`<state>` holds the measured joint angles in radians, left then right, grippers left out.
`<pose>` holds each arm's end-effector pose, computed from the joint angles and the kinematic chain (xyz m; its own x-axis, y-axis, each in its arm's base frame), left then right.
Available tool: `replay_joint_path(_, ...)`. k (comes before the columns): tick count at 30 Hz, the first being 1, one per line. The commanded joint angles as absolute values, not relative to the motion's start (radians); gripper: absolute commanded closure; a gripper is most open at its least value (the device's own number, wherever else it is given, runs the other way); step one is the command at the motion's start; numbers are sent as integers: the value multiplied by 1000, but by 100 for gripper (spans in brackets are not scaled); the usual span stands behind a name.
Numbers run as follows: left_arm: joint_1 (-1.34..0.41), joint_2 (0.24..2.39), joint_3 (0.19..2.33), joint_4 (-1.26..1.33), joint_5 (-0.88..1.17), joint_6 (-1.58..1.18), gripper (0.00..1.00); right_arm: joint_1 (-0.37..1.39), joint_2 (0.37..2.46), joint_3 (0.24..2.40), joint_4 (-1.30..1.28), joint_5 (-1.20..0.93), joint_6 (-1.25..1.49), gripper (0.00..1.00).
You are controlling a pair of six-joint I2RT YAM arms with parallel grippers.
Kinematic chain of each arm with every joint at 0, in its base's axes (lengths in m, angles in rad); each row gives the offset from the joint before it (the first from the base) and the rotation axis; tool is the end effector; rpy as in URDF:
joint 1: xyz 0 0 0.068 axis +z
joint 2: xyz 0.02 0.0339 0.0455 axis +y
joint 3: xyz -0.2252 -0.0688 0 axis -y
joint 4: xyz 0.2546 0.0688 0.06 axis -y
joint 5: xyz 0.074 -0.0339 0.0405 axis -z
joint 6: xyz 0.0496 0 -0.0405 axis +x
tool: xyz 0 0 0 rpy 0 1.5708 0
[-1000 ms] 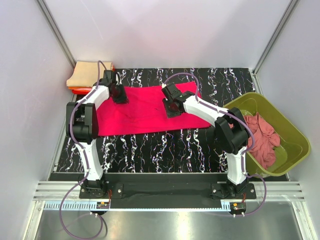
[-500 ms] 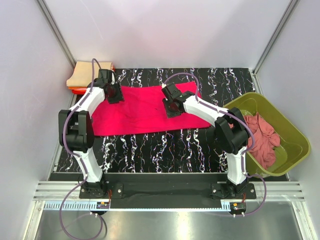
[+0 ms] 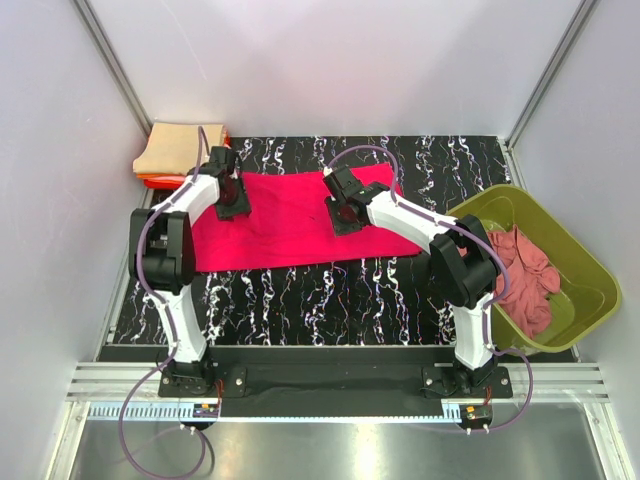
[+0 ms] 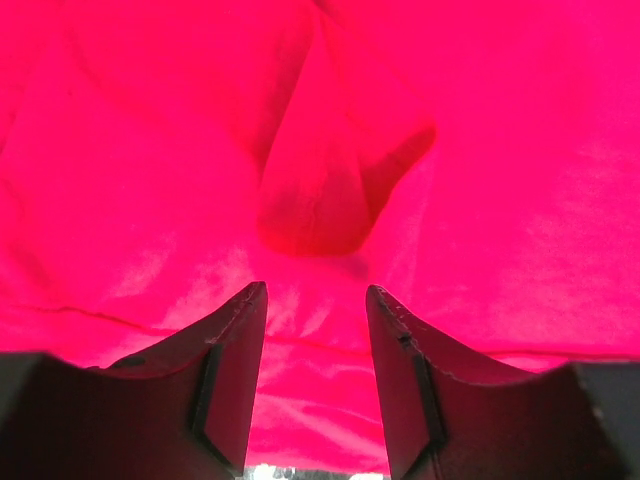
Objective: Fold and stack the t-shirts
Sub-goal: Fold the tshirt
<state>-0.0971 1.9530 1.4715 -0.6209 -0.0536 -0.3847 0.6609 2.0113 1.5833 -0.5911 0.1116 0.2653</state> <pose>0.4115 -0.0374 0.1475 -0.8505 -0.2937 -0.4364 -0.2659 0.9559 -0.1251 0.3485 0.2640 0.1611 -0.7967 -0.2894 -0.5307 -0.3679 0.9287 0.0459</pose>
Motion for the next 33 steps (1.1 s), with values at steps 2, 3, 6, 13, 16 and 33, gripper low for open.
replay_joint_path(2,-123,1997,1552,-614,-81,-362,50,658,1960,1595,-581,106,252,66)
replay_joint_path(3,-129,2003,1561,-614,-84,-353,50,660,1960,1595,-578,106,252,66)
replay_joint_path(6,-132,2042,1594,-614,-86,-342,53,660,1963,1598,-580,104,250,66)
replay_joint_path(13,-146,2057,1627,-598,-65,-319,70,660,1970,1598,-580,103,249,66)
replay_joint_path(16,-155,2075,1643,-598,-41,-304,76,660,1977,1605,-578,100,249,66)
replay_joint_path(33,-164,2049,1641,-643,-159,-331,55,658,1980,1601,-580,107,248,66)
